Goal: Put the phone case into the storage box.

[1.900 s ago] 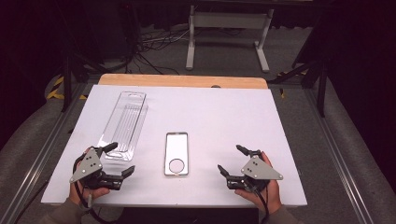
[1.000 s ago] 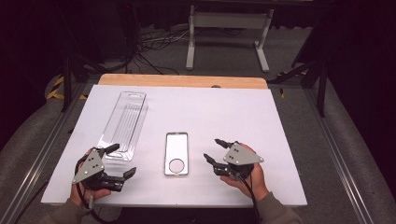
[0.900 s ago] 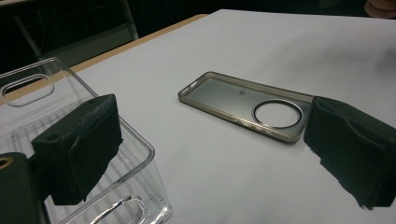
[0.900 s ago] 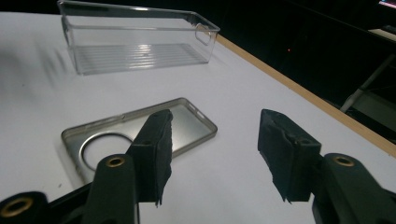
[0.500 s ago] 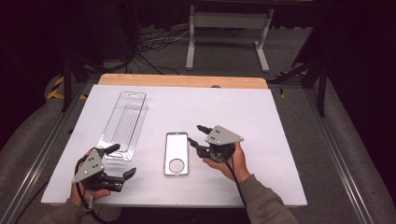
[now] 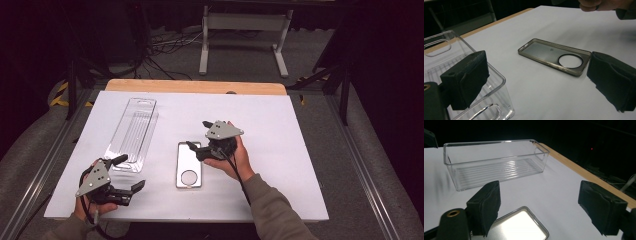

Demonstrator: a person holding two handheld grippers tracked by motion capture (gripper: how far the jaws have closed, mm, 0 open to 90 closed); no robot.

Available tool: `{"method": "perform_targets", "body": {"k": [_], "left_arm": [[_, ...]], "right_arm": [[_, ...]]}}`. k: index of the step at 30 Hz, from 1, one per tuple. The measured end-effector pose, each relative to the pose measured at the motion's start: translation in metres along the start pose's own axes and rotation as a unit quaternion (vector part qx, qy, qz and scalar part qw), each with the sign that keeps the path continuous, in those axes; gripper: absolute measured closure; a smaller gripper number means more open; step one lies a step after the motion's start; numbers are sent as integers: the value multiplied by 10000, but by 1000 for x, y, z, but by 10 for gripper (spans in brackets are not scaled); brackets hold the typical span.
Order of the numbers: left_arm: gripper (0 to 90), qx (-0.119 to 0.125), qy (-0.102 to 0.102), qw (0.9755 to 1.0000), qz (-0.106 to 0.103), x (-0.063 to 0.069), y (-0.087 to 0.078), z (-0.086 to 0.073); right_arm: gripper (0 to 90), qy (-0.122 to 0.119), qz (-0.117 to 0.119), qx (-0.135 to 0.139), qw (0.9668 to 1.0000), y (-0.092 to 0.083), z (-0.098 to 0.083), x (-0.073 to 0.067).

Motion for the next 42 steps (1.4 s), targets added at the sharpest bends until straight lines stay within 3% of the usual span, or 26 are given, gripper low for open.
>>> {"method": "perform_targets", "body": {"k": [6, 8, 12, 15, 16, 17, 22, 24, 29, 33, 38, 42], "left_arm": [[39, 5, -22, 10000, 4, 0, -1, 0], [39, -7, -10, 10000, -7, 0, 0, 0], [42, 2, -21, 10000, 5, 0, -1, 0], [44, 8, -39, 10000, -2, 0, -1, 0], [44, 8, -39, 10000, -2, 0, -1, 0], [44, 9, -11, 10000, -1, 0, -1, 0], [48, 34, -39, 10000, -15, -1, -2, 0], [49, 32, -6, 10000, -16, -1, -2, 0], [50, 26, -23, 10000, -68, -1, -2, 0], [51, 5, -1, 9999, -107, 0, -2, -1], [51, -14, 22, 9999, -125, 1, -1, -1], [52, -34, 46, 10000, -67, -1, -2, -2]], "right_arm": [[189, 74, 264, -226, 9994, 20, -3, 2], [245, 36, 326, -320, 9989, 28, -3, 3], [409, -57, 458, -614, 9970, 45, -5, -1], [562, -235, 584, -932, 9937, 61, -8, -9], [562, -235, 584, -932, 9937, 61, -8, -9], [618, -279, 625, -980, 9928, 65, -9, -11], [851, -401, 921, -1333, 9860, 88, -16, -22], [900, -454, 955, -1470, 9835, 95, -20, -24], [900, -598, 1046, -1789, 9765, 106, -28, -29], [900, -594, 1021, -1998, 9727, 112, -36, -30], [900, -642, 921, -2024, 9728, 112, -37, -32], [900, -724, 789, -2135, 9711, 112, -39, -29]]}}
Point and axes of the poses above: each handheld gripper's, and its own axes: y roughly forward along the jaws, z roughly out of its top, x roughly to its right, the point moved 5 cm from there along y, roughly forward along the jaws, and after that the axes turned 3 degrees about -y, right-handed, at the moved point
